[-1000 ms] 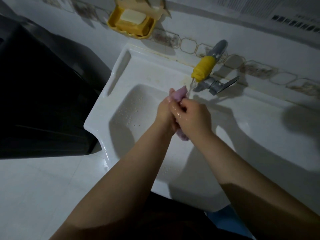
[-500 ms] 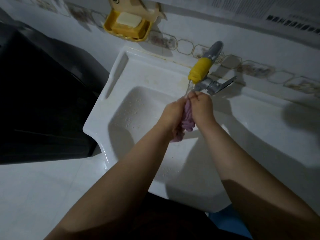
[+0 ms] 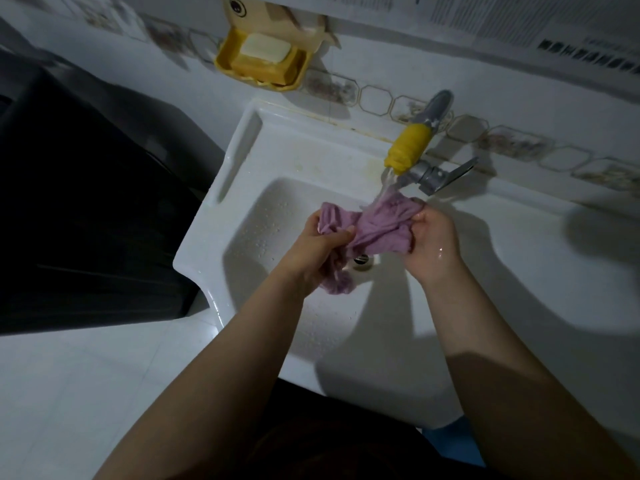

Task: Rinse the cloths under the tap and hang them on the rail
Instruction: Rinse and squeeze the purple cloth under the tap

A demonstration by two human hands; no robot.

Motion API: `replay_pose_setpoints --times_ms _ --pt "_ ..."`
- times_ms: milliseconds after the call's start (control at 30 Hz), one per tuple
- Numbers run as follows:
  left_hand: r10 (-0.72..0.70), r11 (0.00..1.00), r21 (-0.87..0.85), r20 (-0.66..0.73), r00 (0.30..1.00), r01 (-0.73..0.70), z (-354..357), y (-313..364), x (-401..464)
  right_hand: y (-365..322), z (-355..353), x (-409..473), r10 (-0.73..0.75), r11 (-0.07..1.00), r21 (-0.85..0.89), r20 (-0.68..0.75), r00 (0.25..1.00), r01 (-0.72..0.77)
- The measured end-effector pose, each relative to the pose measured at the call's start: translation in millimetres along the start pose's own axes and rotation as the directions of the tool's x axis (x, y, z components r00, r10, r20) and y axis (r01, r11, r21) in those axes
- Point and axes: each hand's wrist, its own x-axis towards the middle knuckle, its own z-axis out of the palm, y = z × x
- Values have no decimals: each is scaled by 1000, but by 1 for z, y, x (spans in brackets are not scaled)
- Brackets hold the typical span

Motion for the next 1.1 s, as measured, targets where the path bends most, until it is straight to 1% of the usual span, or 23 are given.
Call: replay_pose_setpoints --times_ms 67,100,133,167,234,267,300,334,367,400,434,467,600,634,701,734,801,867,934,967,1001,1068,1101 --pt "-63 996 67 153 986 54 -3 1 -2 -1 5 -4 -11 999 52 69 998 8" --pt "-74 993 109 244 967 49 -3 1 -2 -2 9 -4 -22 997 77 89 996 15" --pt "-72 991 128 307 949 34 -2 1 -3 -5 10 -3 -27 997 79 100 995 19" --pt "-65 993 112 329 942 29 0 1 -4 -6 10 0 -28 997 73 95 995 21" --pt "-54 998 24 271 961 50 4 3 -3 -10 13 4 -37 998 -44 28 999 38" --pt "-35 999 -25 225 974 42 5 6 -3 -10 14 7 -88 977 -196 -27 996 81" --pt "-5 998 -64 197 980 18 5 8 -3 -10 14 10 -160 917 -380 -77 984 120" --pt "33 998 -64 182 983 -22 4 10 -2 -9 13 11 -254 794 -591 -111 961 141" --pt "65 997 -55 164 984 -57 4 11 -1 -7 13 12 -324 654 -743 -101 941 146" --pt "85 996 -35 136 987 -81 4 13 1 -3 16 10 -356 542 -826 -61 933 153" --pt "100 995 -8 106 989 -100 6 15 1 1 17 10 -353 481 -863 -30 935 154" --pt "115 993 32 68 991 -117 10 18 1 5 20 6 -356 466 -868 -10 934 169" --pt "204 954 239 -79 976 -180 24 24 9 22 54 -14 -475 510 -822 -21 880 255" --pt "208 940 296 -96 973 -171 28 26 11 26 64 -20 -502 482 -830 3 865 282" --pt "178 912 388 -76 981 -135 34 27 12 27 76 -27 -537 354 -892 52 842 282" --pt "121 928 362 -84 989 -83 40 28 10 22 77 -25 -567 314 -913 41 822 262" --pt "-32 962 267 -117 993 63 52 28 1 8 71 -14 -606 349 -910 -38 795 222" --pt "-155 962 215 -71 985 166 60 24 -6 -3 59 -1 -610 372 -904 -65 790 213" --pt "-166 973 163 3 986 163 60 19 -9 -6 45 13 -570 363 -912 -54 820 192" --pt "-165 977 139 34 986 159 58 19 -10 -7 38 18 -547 385 -903 -55 835 192" --pt "-168 981 110 73 983 159 54 19 -10 -7 32 19 -511 434 -881 -70 857 187" --pt "-167 982 -51 182 969 179 47 22 -13 -4 19 16 -403 533 -840 -144 904 104" --pt "-166 969 -147 213 963 200 45 23 -15 1 12 12 -382 540 -840 -187 905 54"
